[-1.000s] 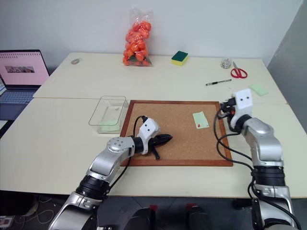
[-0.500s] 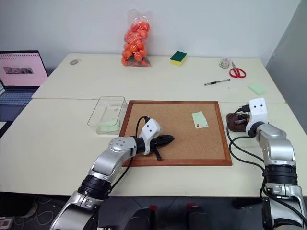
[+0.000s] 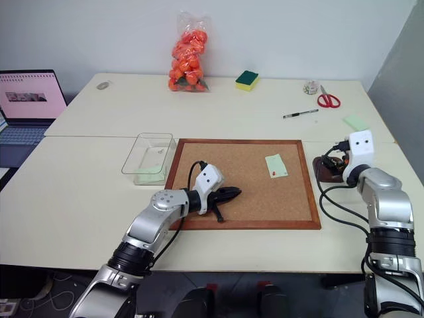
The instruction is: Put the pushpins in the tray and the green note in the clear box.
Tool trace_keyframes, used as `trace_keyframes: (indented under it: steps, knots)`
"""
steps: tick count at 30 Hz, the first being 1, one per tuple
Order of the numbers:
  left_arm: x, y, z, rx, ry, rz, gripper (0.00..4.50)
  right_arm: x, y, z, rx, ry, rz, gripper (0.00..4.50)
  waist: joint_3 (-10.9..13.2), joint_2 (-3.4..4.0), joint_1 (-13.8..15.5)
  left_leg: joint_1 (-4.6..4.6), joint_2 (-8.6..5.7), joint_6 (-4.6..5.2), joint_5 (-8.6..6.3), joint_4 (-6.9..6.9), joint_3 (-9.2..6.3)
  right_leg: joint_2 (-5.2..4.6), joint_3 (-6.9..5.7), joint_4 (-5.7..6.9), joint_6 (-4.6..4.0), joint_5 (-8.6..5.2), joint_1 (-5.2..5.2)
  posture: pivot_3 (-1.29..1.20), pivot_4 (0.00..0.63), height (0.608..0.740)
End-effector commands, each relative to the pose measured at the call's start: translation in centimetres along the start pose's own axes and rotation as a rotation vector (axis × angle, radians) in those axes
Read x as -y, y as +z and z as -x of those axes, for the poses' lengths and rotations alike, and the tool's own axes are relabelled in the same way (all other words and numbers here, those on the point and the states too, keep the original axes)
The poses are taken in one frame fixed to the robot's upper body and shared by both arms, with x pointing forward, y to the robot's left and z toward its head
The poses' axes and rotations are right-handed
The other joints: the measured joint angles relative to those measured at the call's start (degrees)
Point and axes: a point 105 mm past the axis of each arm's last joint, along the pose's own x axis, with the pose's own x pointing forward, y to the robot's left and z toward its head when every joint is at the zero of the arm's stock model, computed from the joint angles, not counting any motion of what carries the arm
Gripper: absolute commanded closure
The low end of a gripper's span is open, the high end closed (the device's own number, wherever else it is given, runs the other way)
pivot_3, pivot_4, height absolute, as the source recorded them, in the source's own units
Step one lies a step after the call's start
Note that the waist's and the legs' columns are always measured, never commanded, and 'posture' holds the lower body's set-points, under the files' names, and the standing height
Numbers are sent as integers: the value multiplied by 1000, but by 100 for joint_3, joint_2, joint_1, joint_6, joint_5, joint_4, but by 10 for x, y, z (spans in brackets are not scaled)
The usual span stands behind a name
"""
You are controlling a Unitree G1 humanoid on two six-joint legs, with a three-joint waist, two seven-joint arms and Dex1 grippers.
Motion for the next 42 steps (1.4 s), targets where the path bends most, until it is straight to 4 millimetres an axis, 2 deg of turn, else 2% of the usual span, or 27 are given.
trace_keyframes:
  steps: [1, 3, 9, 20, 26, 42]
  knots:
    - [2, 0, 0, -1, -11, -9, 4500, -39, 20, 16, 122, 149, 17, 285, 0, 0, 0, 0, 1, 0, 0, -1, -3, 1, -2, 0, 0, 0, 2, 0, 150, 740]
    - [2, -1, 0, -3, -12, -9, 4500, -61, 16, 19, 141, 202, 53, 285, 0, 0, -6, 0, 2, 0, 0, -1, -3, 2, -3, 0, 0, 0, 2, 0, 150, 740]
    - [3, -1, 0, -4, -18, -12, 4500, -100, -4, 16, 164, 251, 104, 285, 0, 0, -9, 2, 1, 0, 0, 5, 0, 2, 0, 2, 2, 0, 1, 0, 150, 740]
    - [4, -1, 1, -9, -22, -14, 4500, -114, -18, -2, 169, 241, 94, 285, 0, 1, -7, 3, 2, 0, 0, 4, -1, 3, -1, 2, 2, 0, 1, 0, 150, 740]
    - [4, 0, 0, -7, -22, -13, 4500, -114, -23, -10, 156, 232, 46, 285, 0, 1, -5, 3, 3, 0, 0, 4, -3, 4, -2, 2, 2, 0, 1, 0, 150, 740]
    - [4, -1, 0, -11, -25, -13, 4500, -113, -32, -16, 132, 221, 13, 3246, 0, 1, -6, 3, 3, 0, 0, 3, -2, 4, -1, 2, 2, 1, 1, 0, 150, 740]
